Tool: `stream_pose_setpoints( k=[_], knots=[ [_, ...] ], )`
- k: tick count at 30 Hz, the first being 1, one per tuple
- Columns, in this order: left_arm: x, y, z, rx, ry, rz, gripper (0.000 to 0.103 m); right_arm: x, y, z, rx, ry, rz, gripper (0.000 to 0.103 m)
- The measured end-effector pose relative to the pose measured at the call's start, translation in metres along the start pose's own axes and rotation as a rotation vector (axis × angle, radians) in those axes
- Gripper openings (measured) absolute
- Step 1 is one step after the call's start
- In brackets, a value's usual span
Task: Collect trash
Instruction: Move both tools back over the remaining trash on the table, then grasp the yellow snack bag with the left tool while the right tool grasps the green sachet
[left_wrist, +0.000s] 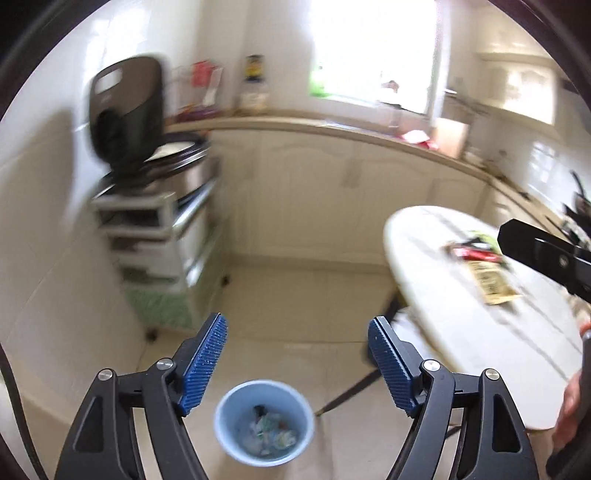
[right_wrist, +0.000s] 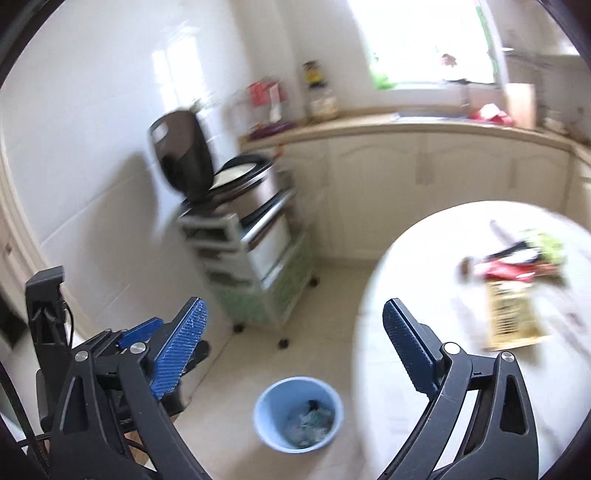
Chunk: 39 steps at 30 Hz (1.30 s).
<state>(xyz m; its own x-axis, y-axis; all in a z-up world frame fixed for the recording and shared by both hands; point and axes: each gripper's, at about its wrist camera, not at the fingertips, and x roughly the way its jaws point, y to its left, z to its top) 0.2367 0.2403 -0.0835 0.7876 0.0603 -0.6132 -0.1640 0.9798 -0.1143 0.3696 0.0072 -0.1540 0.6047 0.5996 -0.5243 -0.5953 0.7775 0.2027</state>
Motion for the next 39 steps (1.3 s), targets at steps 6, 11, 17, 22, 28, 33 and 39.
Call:
stream_pose_setpoints(
  k=[6,11,17,22,28,33,39],
  knots=[
    [0.042,-0.087,0.026,0.115,0.026,-0.15,0.081,-0.056,-0.102,0.011,0.055,-0.007,-0.258,0.098],
    [0.109,-0.158,0.05,0.163,0.113,-0.217,0.081,-0.081,-0.176,0.013,0.111,0.031,-0.391,0.098],
    [0.169,-0.227,0.07,0.187,0.198,-0.205,0.081,-0.093,-0.242,0.002,0.194,0.058,-0.413,0.098],
    [0.204,-0.268,0.073,0.226,0.241,-0.162,0.08,-0.094,-0.274,-0.011,0.235,0.07,-0.414,0.098],
    [0.231,-0.284,0.062,0.231,0.255,-0.148,0.068,-0.083,-0.296,-0.014,0.263,0.093,-0.409,0.098],
    [0.227,-0.28,0.054,0.265,0.249,-0.173,0.062,-0.065,-0.302,-0.004,0.241,0.109,-0.402,0.098],
    [0.212,-0.262,0.053,0.272,0.232,-0.246,0.041,-0.033,-0.31,0.013,0.208,0.145,-0.403,0.098]
  ],
)
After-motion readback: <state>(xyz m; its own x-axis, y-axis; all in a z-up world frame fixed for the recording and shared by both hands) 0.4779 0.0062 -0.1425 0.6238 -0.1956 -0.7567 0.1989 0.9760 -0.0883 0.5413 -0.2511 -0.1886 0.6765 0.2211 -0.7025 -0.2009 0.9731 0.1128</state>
